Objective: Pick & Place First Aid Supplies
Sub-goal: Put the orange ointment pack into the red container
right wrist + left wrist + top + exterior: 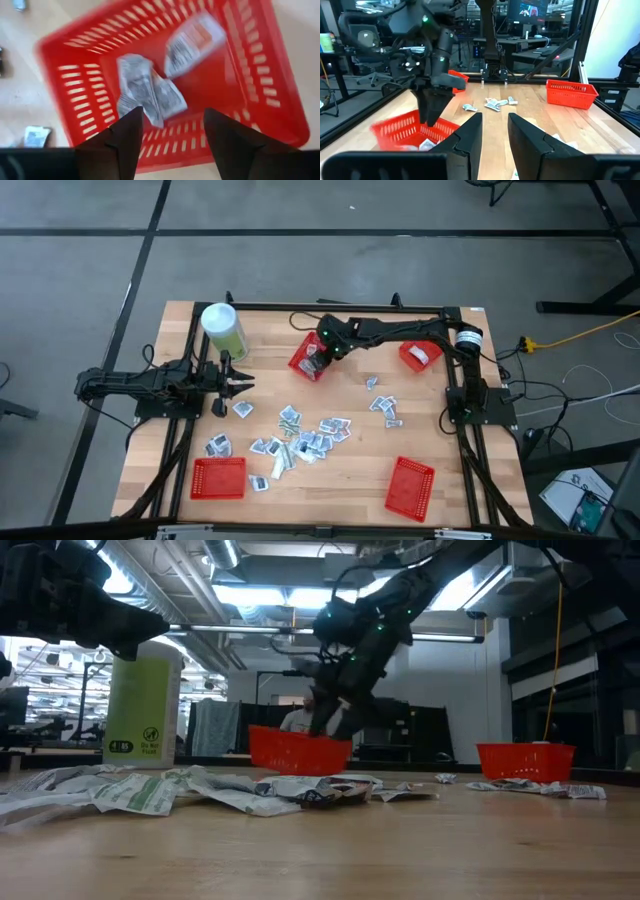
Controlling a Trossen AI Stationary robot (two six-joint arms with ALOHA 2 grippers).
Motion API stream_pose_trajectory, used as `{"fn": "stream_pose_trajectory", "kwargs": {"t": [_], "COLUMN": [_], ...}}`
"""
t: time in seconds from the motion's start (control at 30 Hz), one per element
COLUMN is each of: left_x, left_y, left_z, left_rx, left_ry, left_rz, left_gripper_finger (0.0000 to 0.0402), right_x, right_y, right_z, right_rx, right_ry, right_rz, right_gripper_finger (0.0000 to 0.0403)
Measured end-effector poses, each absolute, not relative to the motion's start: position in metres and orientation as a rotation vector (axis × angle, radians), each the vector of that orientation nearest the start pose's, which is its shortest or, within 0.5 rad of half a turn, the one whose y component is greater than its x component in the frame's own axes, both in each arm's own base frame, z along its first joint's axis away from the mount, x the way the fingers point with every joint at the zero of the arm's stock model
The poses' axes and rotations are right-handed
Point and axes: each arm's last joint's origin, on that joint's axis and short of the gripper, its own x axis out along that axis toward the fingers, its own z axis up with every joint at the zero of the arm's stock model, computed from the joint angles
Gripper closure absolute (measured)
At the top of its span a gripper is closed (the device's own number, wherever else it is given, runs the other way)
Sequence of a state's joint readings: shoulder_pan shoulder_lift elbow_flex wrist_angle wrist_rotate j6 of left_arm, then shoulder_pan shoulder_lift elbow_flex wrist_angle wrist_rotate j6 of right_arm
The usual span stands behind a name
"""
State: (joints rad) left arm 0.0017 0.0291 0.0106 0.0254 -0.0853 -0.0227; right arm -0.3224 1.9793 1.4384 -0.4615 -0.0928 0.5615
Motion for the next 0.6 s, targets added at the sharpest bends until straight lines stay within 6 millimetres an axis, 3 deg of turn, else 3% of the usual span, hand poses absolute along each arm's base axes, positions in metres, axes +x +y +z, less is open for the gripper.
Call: {"fn": "stream_pose_trajectory", "kwargs": {"t": [0.33, 0.6], "left_x": [0.099, 0.099], "left_y": [0.003, 0.003], "left_z": [0.167, 0.167], "left_rx": [-0.023, -0.023], "left_ry": [-0.008, -0.008], "left_rz": [0.087, 0.087], "left_gripper_finger": [0.0313, 0.0313], "right_x": [0.375, 0.366], "right_y": [-0.136, -0.134], "right_z": [0.181, 0.178], "right_rx": [1.134, 1.292], "right_ry": [1.056, 1.094], "right_rz": [-0.666, -0.852], "right_gripper_finger": [0.0195, 0.0205]}}
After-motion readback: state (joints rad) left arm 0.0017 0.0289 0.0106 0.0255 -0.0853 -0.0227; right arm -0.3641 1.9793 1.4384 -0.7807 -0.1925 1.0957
